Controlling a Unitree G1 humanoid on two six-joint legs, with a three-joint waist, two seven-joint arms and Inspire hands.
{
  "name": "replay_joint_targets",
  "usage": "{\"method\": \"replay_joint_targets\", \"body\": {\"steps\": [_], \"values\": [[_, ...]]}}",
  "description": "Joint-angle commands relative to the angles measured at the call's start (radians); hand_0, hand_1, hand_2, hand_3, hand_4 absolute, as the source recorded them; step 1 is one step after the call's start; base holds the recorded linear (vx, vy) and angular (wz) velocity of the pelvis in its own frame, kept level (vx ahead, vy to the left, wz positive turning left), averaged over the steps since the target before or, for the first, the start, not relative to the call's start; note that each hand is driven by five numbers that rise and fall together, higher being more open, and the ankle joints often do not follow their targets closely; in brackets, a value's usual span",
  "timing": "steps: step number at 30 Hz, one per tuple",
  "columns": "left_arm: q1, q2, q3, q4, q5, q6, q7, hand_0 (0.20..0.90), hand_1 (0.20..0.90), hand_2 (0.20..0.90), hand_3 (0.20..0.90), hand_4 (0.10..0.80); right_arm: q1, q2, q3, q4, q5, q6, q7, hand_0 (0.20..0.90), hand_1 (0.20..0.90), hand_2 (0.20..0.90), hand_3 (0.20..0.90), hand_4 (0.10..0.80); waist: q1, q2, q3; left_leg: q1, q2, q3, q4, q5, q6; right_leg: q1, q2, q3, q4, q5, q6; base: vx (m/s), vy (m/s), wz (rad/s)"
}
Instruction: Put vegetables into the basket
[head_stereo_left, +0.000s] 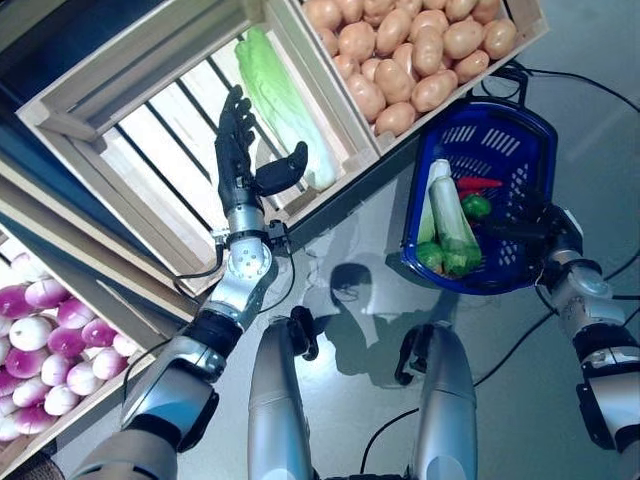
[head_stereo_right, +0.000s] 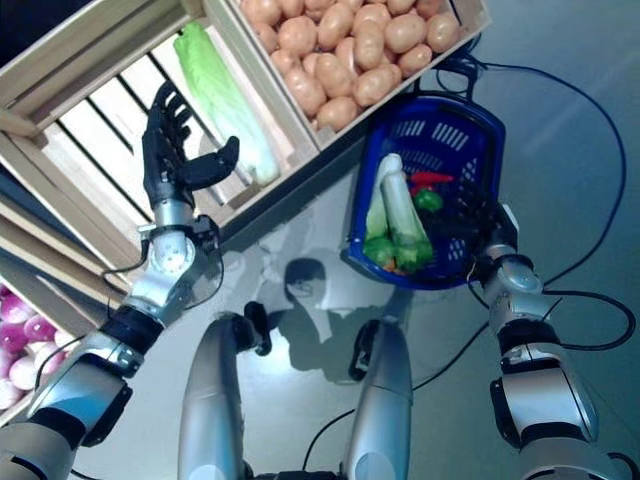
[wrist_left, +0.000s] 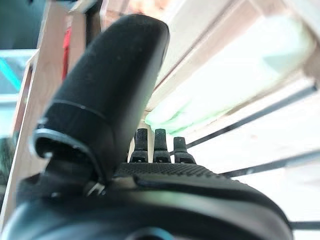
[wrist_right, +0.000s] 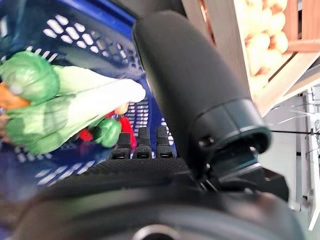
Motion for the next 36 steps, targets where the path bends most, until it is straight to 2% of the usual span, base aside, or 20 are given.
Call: {"method": "replay_joint_targets", "body": {"steps": [1, 5, 12, 15, 20, 22, 28, 33, 36], "values": [[-0.163, 0.125, -0.02, 0.036, 0.261, 0.008, 0.138, 0.9, 0.9, 0.9, 0.9, 0.8, -0.009, -0.025, -0.006, -0.01, 0.091, -0.07, 0.061, 0.9, 0.9, 0.9, 0.9, 0.8, 0.001, -0.027, -0.033, 0.153, 0.035, 0.027, -0.002, -0.184, -0.032, 0.008, 0.018, 0.01, -0.161, 0.18, -0.027, 0.0, 0.0, 0.0], [-0.207, 0.253, -0.05, 0.144, 0.406, 0.093, 0.157, 0.9, 0.9, 0.9, 0.9, 0.8, 0.041, -0.054, -0.014, -0.003, 0.114, -0.08, 0.1, 0.9, 0.9, 0.9, 0.9, 0.8, -0.011, -0.023, -0.034, 0.146, 0.05, 0.032, 0.019, -0.189, -0.039, 0.0, 0.02, 0.017, -0.152, 0.176, -0.03, 0.014, 0.008, -0.18], [-0.199, 0.406, -0.097, 0.288, 0.615, 0.186, 0.132, 0.9, 0.9, 0.9, 0.9, 0.8, 0.106, -0.091, -0.011, 0.003, 0.107, -0.095, 0.127, 0.9, 0.9, 0.9, 0.9, 0.8, -0.024, -0.004, -0.026, 0.144, 0.063, 0.045, 0.021, -0.193, -0.05, -0.011, 0.014, 0.028, -0.145, 0.166, -0.034, -0.006, 0.038, -0.06], [-0.198, 0.449, -0.127, 0.319, 0.673, 0.201, 0.129, 0.9, 0.9, 0.9, 0.9, 0.8, 0.103, -0.111, -0.006, 0.015, 0.111, -0.091, 0.131, 0.9, 0.9, 0.9, 0.9, 0.8, -0.026, 0.004, -0.021, 0.143, 0.065, 0.053, 0.015, -0.19, -0.056, -0.014, 0.011, 0.033, -0.148, 0.165, -0.035, -0.022, 0.054, -0.06], [-0.223, 0.494, -0.191, 0.353, 0.806, 0.204, 0.112, 0.9, 0.9, 0.9, 0.9, 0.8, 0.076, -0.146, 0.004, 0.043, 0.119, -0.086, 0.147, 0.9, 0.9, 0.9, 0.9, 0.8, -0.028, 0.02, -0.017, 0.136, 0.069, 0.062, 0.018, -0.192, -0.06, -0.027, 0.003, 0.04, -0.14, 0.162, -0.034, -0.02, 0.05, 0.0], [-0.244, 0.514, -0.238, 0.361, 0.822, 0.202, 0.089, 0.9, 0.9, 0.9, 0.9, 0.8, 0.058, -0.161, 0.013, 0.052, 0.099, -0.084, 0.158, 0.9, 0.9, 0.9, 0.9, 0.8, -0.031, 0.027, -0.013, 0.131, 0.072, 0.068, 0.021, -0.192, -0.062, -0.033, -0.002, 0.042, -0.137, 0.162, -0.032, -0.025, 0.052, 0.01], [-0.285, 0.536, -0.304, 0.371, 0.881, 0.167, 0.083, 0.9, 0.9, 0.9, 0.9, 0.8, 0.027, -0.175, 0.042, 0.059, 0.081, -0.075, 0.16, 0.9, 0.9, 0.9, 0.9, 0.8, -0.036, 0.036, -0.006, 0.121, 0.078, 0.074, 0.029, -0.193, -0.064, -0.047, -0.005, 0.05, -0.13, 0.164, -0.03, -0.011, 0.041, -0.04], [-0.309, 0.557, -0.366, 0.361, 0.934, 0.151, 0.142, 0.9, 0.9, 0.9, 0.9, 0.8, 0.024, -0.185, 0.032, 0.07, 0.134, -0.061, 0.189, 0.9, 0.9, 0.9, 0.9, 0.8, -0.043, 0.045, -0.003, 0.104, 0.082, 0.08, 0.029, -0.19, -0.067, -0.064, -0.007, 0.056, -0.13, 0.169, -0.027, -0.005, 0.021, -0.02], [-0.314, 0.559, -0.371, 0.354, 0.946, 0.16, 0.188, 0.9, 0.9, 0.9, 0.9, 0.8, 0.034, -0.179, 0.03, 0.058, 0.128, -0.068, 0.189, 0.9, 0.9, 0.9, 0.9, 0.8, -0.045, 0.046, -0.003, 0.099, 0.083, 0.082, 0.027, -0.188, -0.068, -0.071, -0.006, 0.059, -0.133, 0.171, -0.026, 0.0, 0.0, 0.0]]}}
